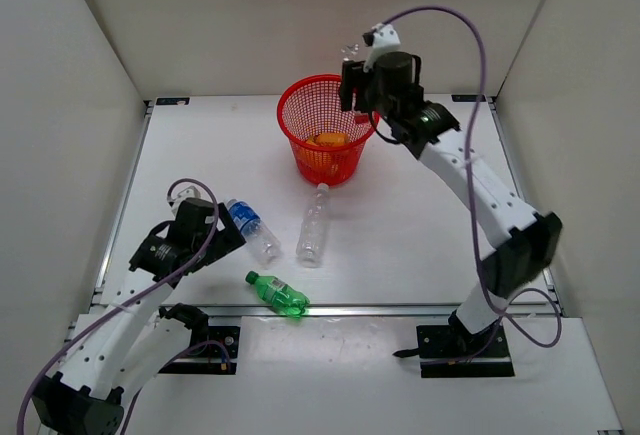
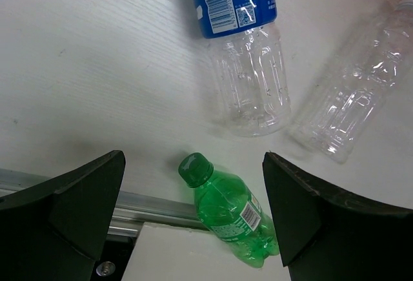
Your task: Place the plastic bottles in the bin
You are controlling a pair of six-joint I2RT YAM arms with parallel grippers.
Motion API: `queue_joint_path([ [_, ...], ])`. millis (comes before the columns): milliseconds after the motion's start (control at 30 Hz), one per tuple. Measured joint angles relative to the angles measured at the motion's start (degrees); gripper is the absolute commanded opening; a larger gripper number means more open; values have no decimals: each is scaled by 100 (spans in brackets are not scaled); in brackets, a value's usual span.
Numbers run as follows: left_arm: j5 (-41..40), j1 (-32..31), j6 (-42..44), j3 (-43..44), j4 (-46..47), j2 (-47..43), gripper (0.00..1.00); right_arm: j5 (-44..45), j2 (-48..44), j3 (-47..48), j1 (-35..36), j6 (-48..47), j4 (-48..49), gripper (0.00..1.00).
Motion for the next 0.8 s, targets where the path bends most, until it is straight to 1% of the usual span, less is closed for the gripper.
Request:
queue_joint_path([
  [33, 7, 0, -31, -35, -7, -4, 99, -44, 341, 297, 0, -98, 33, 18],
  [100, 11, 9, -87, -72, 4, -13, 99, -101, 944, 704, 17, -258, 68, 28],
  [133, 13, 17, -105, -81, 15, -20, 98, -120, 1180, 815, 22, -313, 74, 43],
  [167, 13, 35, -125, -81, 28, -24, 99, -131, 1375, 863, 31, -356, 72, 50],
  [200, 13, 48, -149, -81, 57, -24, 99, -131, 1576, 898, 33, -393, 50, 69],
  [233, 13, 50, -164, -81, 81, -20, 98, -133, 1729, 911, 33, -402, 24, 82],
  [267, 7, 50, -186, -81, 90, -2, 98, -140, 1853, 929, 37, -402, -20, 94],
  [300, 2, 50, -205, -81, 98, 17, 98, -155, 1952, 966, 42, -409, -63, 98],
  [333, 0, 50, -219, -81, 109, 52, 99, -166, 2024, 1012, 42, -435, -111, 99],
  [467, 13, 83, -199, -136, 341, 260, 99, -116, 2050, 1311, 59, -575, -278, 99],
  [533, 17, 83, -175, -197, 505, 391, 99, -50, 1873, 1370, 63, -619, -295, 100],
  [600, 33, 94, -127, -208, 682, 629, 98, -13, 1532, 1209, 44, -627, -332, 99],
  [700, 70, 116, -28, -208, 1073, 1038, 99, 94, 474, 157, 7, -575, -302, 99],
  [800, 118, 122, 39, -208, 1523, 1504, 98, 184, -817, -1165, -186, -439, -343, 99],
])
